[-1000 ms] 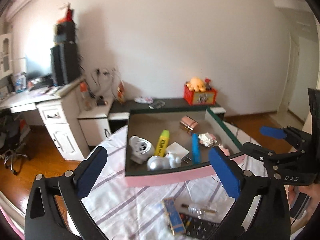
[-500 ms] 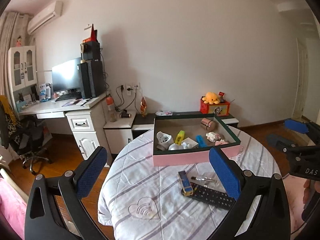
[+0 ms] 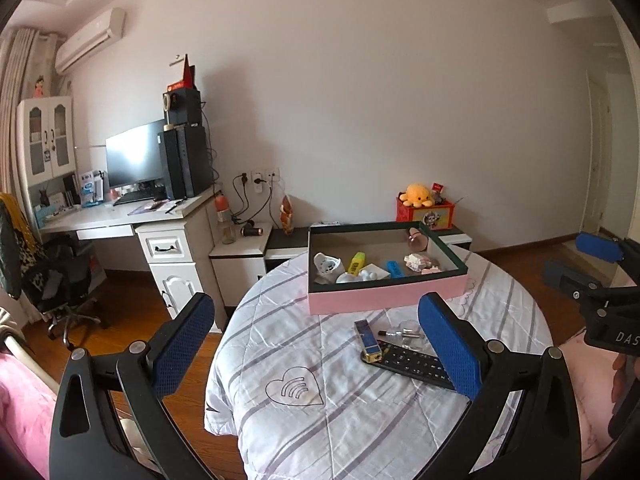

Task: Organize rigid objects
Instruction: 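Withdraw both tools from the box back over the bed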

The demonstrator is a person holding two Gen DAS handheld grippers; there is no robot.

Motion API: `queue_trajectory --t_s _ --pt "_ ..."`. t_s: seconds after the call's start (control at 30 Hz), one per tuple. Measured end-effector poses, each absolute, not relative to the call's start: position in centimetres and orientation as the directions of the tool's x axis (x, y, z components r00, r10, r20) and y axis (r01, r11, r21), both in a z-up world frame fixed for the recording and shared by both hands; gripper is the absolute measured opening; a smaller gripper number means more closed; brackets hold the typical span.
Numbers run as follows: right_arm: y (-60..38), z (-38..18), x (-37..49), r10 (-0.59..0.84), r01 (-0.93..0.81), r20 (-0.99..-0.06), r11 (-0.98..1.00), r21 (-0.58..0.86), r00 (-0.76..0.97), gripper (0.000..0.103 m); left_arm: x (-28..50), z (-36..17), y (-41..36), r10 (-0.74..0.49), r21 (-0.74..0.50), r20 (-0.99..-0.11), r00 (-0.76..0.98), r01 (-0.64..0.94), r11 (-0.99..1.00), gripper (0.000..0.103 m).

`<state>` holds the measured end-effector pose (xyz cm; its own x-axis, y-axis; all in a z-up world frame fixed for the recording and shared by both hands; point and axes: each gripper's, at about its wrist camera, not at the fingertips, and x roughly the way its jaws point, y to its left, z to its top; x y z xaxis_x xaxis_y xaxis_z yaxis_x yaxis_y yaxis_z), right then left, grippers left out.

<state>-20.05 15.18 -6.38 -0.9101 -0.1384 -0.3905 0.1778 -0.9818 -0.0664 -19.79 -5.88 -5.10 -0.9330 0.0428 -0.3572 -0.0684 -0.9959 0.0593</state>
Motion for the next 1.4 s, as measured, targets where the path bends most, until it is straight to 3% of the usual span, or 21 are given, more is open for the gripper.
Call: queue_trajectory --t_s 0.33,0.93,1.4 --pt "15.6 -7.3 -20.0 -0.124 0.164 -0.415 -0.984 -0.063 -0.901 0.09 -20.2 -6.2 -4.8 0.054 0.085 -0.392 -0.919 -0.094 -0.992 0.103" --pt "16.4 -15.3 -22.8 -0.086 0.113 -0.619 -0.994 -0.005 -0.781 0.09 -23.7 -12.0 -4.1 0.051 0.09 -0.557 -0.829 -0.122 -0.988 0.103" --pt "15.1 -21.5 -24.7 -0.069 0.08 -0.717 -0.997 0.018 -0.694 0.09 -24.9 -13.9 -4.6 0.042 0.095 -0.608 -0.793 -0.126 -0.988 0.103"
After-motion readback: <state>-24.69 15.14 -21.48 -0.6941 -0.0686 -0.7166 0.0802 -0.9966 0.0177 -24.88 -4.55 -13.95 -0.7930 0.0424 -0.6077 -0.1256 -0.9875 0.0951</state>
